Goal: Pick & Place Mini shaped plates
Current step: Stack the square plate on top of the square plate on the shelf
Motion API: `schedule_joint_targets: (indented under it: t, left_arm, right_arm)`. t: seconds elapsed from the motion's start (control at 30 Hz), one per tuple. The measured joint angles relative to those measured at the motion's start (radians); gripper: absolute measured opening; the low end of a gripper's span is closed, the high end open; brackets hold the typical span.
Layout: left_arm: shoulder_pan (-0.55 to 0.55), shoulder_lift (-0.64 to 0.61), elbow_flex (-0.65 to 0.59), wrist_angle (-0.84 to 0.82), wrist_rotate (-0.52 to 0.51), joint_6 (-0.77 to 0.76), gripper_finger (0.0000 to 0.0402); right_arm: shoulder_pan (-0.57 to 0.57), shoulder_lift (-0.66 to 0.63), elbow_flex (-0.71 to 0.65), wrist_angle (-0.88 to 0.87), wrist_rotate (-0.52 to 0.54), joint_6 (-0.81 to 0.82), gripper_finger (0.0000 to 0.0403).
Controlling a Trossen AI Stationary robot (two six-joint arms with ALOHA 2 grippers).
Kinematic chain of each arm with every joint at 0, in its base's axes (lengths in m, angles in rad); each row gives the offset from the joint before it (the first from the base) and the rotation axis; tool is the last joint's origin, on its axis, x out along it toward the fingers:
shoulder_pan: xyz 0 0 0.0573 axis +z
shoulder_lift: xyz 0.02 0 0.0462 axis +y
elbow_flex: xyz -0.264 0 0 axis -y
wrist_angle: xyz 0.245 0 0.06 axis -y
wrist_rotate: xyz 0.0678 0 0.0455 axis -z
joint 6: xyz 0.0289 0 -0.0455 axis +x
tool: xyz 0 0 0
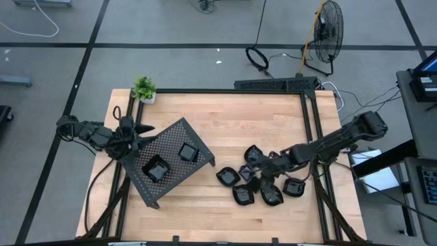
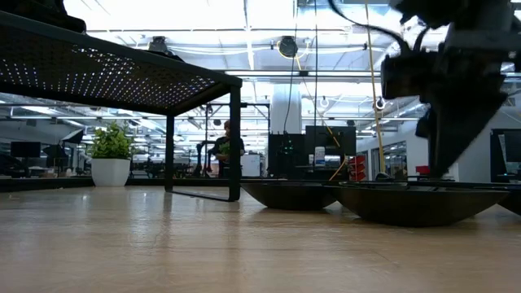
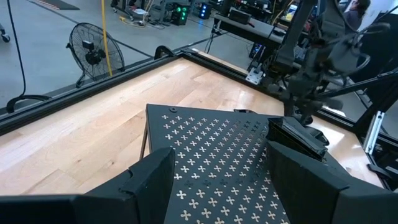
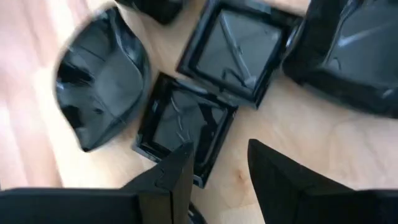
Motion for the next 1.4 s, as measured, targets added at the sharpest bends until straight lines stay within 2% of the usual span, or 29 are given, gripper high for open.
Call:
schedule_joint_targets:
  t: [0.23, 0.4, 0.57, 0.83, 1.17, 1.4]
  left_arm:
    - [0.0, 0.0, 0.0, 0.0, 0.0, 0.0, 0.0255]
    - [0.0, 0.0, 0.0, 0.0, 0.0, 0.0, 0.0255]
    - [0.0, 0.0, 0.0, 0.0, 0.0, 0.0, 0.0255]
    - [0.0, 0.0, 0.0, 0.0, 0.0, 0.0, 0.0255]
    - [0.0, 0.0, 0.0, 0.0, 0.0, 0.0, 0.0255]
    - [0.0, 0.0, 0.0, 0.0, 0.0, 0.0, 0.0255]
  right_arm:
    - [0.0, 0.085, 0.0, 0.04, -0.056, 0.005, 0.0142]
    - [0.0, 0.108, 0.0, 0.103, -0.053, 0.008, 0.0142]
    - [0.0, 0.109, 0.0, 0.082, -0.002, 0.004, 0.0139]
    - [0.001, 0.114, 0.0, 0.081, 0.012, 0.008, 0.0103]
    - [0.0, 0.184, 0.004, 0.066, 0.036, 0.019, 0.008]
    - [0.0, 0.131, -0.001, 0.064, 0.051, 0.017, 0.0026]
